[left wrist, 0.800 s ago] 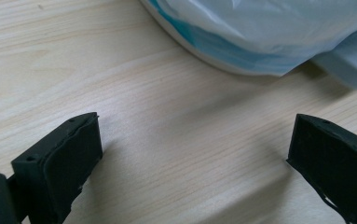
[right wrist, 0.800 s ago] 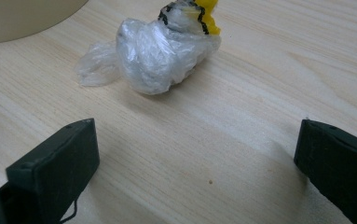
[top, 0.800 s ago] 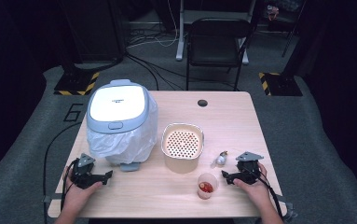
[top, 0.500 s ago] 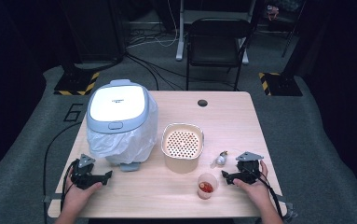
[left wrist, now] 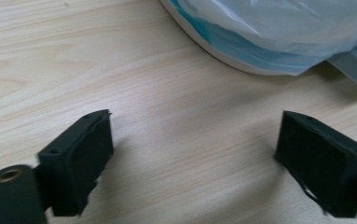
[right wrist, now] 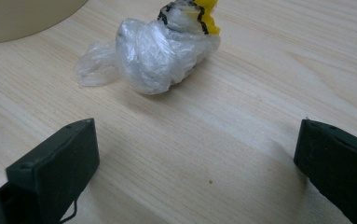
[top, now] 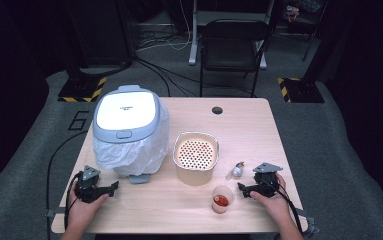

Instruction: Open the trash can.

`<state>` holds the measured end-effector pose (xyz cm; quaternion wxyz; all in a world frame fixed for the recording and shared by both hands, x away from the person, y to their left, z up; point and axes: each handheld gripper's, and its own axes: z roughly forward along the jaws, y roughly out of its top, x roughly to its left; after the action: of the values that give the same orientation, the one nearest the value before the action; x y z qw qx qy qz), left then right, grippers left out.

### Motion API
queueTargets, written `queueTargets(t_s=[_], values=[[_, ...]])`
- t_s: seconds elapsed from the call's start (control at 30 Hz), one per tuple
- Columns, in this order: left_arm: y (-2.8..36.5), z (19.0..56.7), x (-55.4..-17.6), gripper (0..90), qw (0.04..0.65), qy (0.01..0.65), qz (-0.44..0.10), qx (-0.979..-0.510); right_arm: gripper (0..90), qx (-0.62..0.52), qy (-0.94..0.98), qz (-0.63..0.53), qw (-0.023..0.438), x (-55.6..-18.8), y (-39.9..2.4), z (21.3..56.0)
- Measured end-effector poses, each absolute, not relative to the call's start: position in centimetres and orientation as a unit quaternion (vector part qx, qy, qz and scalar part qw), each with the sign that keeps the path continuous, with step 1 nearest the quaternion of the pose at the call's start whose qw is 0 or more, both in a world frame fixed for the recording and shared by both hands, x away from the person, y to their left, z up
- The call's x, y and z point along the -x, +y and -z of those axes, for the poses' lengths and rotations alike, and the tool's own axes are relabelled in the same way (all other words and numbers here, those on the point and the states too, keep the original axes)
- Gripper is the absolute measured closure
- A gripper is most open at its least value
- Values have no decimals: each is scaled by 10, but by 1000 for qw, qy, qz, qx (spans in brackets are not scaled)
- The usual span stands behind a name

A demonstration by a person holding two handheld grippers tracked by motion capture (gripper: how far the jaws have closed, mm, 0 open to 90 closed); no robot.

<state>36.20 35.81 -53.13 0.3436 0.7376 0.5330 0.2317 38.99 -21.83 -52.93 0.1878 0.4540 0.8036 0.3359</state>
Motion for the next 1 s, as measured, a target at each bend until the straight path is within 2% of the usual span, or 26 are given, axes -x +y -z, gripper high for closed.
queueTargets(t_s=[0.1, 0.2, 0.3, 0.4, 0.8, 1.0], values=[[357, 529, -361, 170, 340, 533, -232, -739, 0, -453, 804, -336, 189, -390, -219, 529], [355, 526, -358, 310, 344, 526, -223, -745, 0, -455, 803, -336, 190, -390, -218, 529], [348, 523, -354, 321, 355, 524, -200, -748, 0, -459, 801, -336, 189, -389, -218, 529], [331, 515, -346, 334, 352, 509, -205, -758, 0, -458, 801, -336, 190, -389, -218, 530], [312, 497, -337, 441, 391, 497, -186, -752, 0, -458, 801, -336, 190, -389, -218, 530], [299, 491, -336, 498, 396, 475, -181, -764, 0, -458, 801, -336, 190, -389, -218, 530]])
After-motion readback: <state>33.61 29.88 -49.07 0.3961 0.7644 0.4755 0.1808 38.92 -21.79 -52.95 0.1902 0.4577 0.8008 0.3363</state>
